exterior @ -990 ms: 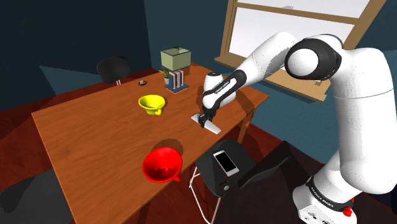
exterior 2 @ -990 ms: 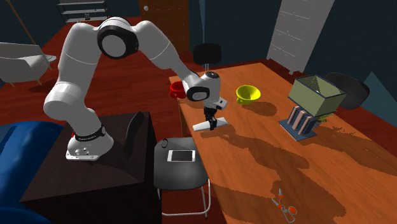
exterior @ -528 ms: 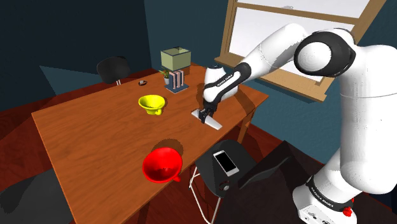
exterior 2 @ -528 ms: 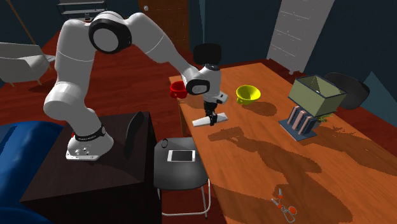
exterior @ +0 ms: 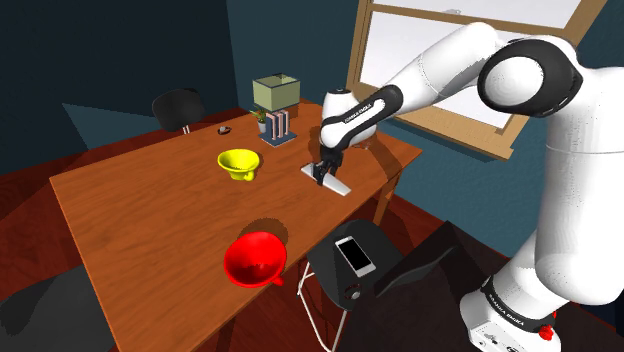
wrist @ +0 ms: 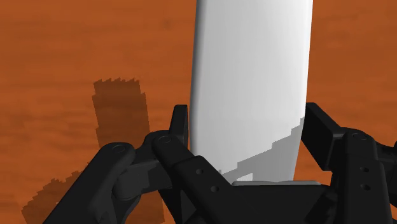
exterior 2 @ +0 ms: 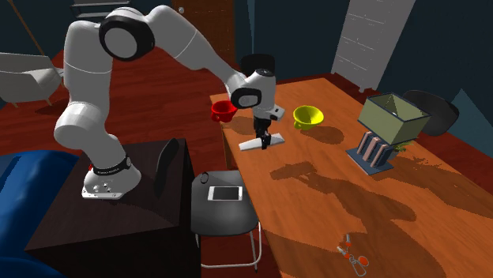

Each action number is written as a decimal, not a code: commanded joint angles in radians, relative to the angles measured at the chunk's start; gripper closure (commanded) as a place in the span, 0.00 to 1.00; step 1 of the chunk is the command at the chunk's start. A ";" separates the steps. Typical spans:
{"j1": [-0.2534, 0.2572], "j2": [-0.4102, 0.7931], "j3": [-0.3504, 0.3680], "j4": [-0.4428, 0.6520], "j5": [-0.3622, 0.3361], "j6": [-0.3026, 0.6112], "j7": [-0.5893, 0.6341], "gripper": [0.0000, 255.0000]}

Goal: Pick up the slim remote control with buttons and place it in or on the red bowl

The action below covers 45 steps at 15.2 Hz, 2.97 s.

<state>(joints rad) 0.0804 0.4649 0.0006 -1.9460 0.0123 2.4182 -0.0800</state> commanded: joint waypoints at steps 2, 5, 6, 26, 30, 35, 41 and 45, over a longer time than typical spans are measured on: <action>0.000 -0.031 0.000 -0.001 0.000 -0.030 0.000 1.00; 0.000 -0.058 0.000 0.003 0.000 -0.061 0.000 1.00; 0.000 -0.066 0.000 0.005 -0.001 -0.072 0.000 1.00; 0.212 -0.173 0.093 -0.074 -0.041 -0.098 0.330 1.00; 0.275 -0.163 0.120 -0.059 -0.054 -0.103 0.426 1.00; 0.353 -0.133 0.152 -0.015 -0.073 -0.120 0.546 1.00; 0.459 -0.064 0.185 0.089 -0.102 -0.158 0.695 1.00; 0.462 -0.033 0.180 0.077 -0.110 -0.115 0.700 1.00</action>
<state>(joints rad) 0.5422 0.4230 0.1824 -1.8699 -0.0959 2.2943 0.6192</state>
